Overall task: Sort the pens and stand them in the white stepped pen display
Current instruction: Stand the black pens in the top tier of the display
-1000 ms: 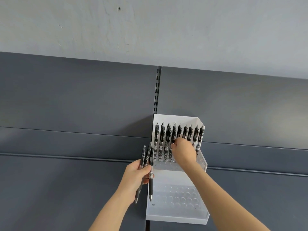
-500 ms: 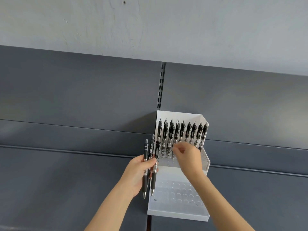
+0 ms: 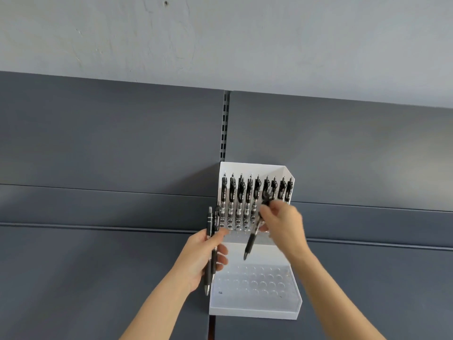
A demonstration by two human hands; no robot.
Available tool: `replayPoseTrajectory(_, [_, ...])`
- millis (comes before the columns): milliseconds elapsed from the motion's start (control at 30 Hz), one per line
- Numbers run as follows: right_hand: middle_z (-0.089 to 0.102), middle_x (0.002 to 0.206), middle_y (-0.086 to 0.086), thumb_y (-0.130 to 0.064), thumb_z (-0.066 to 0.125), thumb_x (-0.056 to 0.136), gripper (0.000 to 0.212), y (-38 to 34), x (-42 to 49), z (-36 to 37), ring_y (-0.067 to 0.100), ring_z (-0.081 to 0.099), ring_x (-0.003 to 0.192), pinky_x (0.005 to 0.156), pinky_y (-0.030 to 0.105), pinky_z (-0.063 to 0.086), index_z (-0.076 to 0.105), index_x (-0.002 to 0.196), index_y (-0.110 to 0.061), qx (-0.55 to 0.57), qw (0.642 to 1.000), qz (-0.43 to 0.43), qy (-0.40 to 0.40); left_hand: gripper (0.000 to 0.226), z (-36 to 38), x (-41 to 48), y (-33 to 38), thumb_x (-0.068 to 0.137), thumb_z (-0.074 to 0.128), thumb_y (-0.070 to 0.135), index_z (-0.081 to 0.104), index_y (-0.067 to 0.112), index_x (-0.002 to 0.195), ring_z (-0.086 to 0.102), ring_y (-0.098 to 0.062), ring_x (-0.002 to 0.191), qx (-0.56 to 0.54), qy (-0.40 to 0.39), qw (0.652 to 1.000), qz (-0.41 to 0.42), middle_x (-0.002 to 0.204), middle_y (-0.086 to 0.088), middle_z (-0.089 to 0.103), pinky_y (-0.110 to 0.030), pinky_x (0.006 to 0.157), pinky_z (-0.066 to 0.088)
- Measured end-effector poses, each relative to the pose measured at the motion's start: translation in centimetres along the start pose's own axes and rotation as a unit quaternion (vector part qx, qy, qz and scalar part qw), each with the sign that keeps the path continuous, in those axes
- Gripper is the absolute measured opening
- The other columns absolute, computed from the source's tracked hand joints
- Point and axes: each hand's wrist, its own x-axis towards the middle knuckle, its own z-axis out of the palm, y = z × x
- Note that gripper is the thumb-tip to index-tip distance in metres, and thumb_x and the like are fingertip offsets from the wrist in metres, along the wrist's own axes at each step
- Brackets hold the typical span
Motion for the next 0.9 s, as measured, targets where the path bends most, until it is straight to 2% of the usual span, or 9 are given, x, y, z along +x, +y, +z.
replayPoseTrajectory(100, [0.069,0.072,0.014,-0.017,0.052,0.09,0.021,0.0,1.6,-1.9,0.015,0.066,0.059,0.07,0.046,0.055,0.058,0.08,0.0,0.012,0.997,-0.008,0.078,0.036,-0.4,0.2,-0.1,0.091,0.057,0.023,0.051,-0.005,0.113,0.038,-0.014,0.04,0.019,0.003,1.0,0.0,0.052,-0.002,0.05,-0.024,0.041,0.031])
replayPoseTrajectory(200, [0.067,0.076,0.017,-0.01,0.05,0.089,0.015,-0.3,2.9,-2.7,0.032,0.066,0.076,0.074,0.05,0.054,0.056,0.084,0.004,0.015,0.994,-0.027,0.11,0.03,-0.1,0.4,0.0,0.094,0.05,0.016,0.05,-0.004,0.116,0.033,-0.012,0.04,0.007,-0.003,1.0,0.006,0.053,-0.001,0.048,-0.023,0.04,0.026])
replayPoseTrajectory(267, [0.067,0.079,0.016,-0.008,0.049,0.089,0.012,-0.6,3.4,-2.6,0.036,0.064,0.079,0.075,0.047,0.053,0.056,0.087,0.002,0.01,0.992,-0.045,0.115,0.022,0.2,0.4,0.1,0.095,0.045,0.011,0.051,-0.001,0.112,0.034,-0.011,0.04,0.006,-0.006,1.0,0.02,0.055,-0.003,0.05,-0.024,0.041,0.027])
replayPoseTrajectory(333, [0.066,0.081,0.013,-0.008,0.048,0.091,0.01,-0.7,3.8,-2.1,0.033,0.062,0.077,0.069,0.039,0.051,0.055,0.09,-0.001,-0.007,0.993,-0.053,0.103,0.018,0.3,0.5,0.1,0.095,0.044,0.01,0.052,0.0,0.108,0.036,-0.011,0.04,0.016,-0.004,0.999,0.034,0.058,-0.004,0.052,-0.023,0.041,0.029])
replayPoseTrajectory(400, [0.062,0.078,0.01,-0.009,0.047,0.092,0.01,-0.6,4.2,-1.4,0.029,0.056,0.072,0.063,0.031,0.042,0.051,0.085,-0.004,-0.038,0.995,-0.05,0.081,0.018,0.3,0.5,0.0,0.096,0.045,0.011,0.053,-0.002,0.106,0.038,-0.012,0.042,0.033,0.005,0.998,0.044,0.062,-0.004,0.055,-0.023,0.043,0.031])
replayPoseTrajectory(500, [0.05,0.066,0.003,-0.014,0.046,0.095,0.018,-0.2,4.6,-0.2,0.028,0.047,0.07,0.06,0.031,0.035,0.042,0.079,-0.007,-0.12,0.991,-0.034,0.036,0.018,0.2,0.3,-0.2,0.097,0.046,0.013,0.057,0.0,0.104,0.041,-0.014,0.046,0.066,0.008,0.996,0.058,0.067,-0.003,0.059,-0.025,0.049,0.033])
replayPoseTrajectory(667, [0.064,0.093,0.014,-0.018,0.045,0.094,0.019,0.0,4.7,1.5,0.033,0.058,0.086,0.066,0.031,0.04,0.054,0.096,-0.001,-0.215,0.977,-0.014,-0.003,0.018,-0.2,0.4,-0.4,0.097,0.044,0.008,0.061,0.009,0.103,0.049,-0.013,0.055,0.08,0.012,0.995,0.061,0.078,-0.005,0.06,-0.023,0.054,0.041])
replayPoseTrajectory(800, [0.066,0.092,0.014,-0.018,0.046,0.092,0.022,-0.1,4.6,1.6,0.031,0.057,0.083,0.063,0.028,0.039,0.06,0.097,-0.001,-0.229,0.973,0.0,0.011,0.018,-0.5,0.4,-0.5,0.095,0.046,0.007,0.062,0.015,0.094,0.053,-0.014,0.063,0.096,0.014,0.993,0.068,0.08,-0.004,0.059,-0.025,0.061,0.045])
replayPoseTrajectory(900, [0.067,0.091,0.014,-0.018,0.047,0.091,0.023,-0.3,4.4,1.6,0.032,0.058,0.082,0.065,0.032,0.043,0.061,0.096,-0.001,-0.228,0.973,0.003,0.016,0.017,-0.4,0.4,-0.4,0.094,0.048,0.006,0.063,0.013,0.091,0.054,-0.014,0.063,0.098,0.012,0.993,0.067,0.078,-0.004,0.06,-0.025,0.062,0.046])
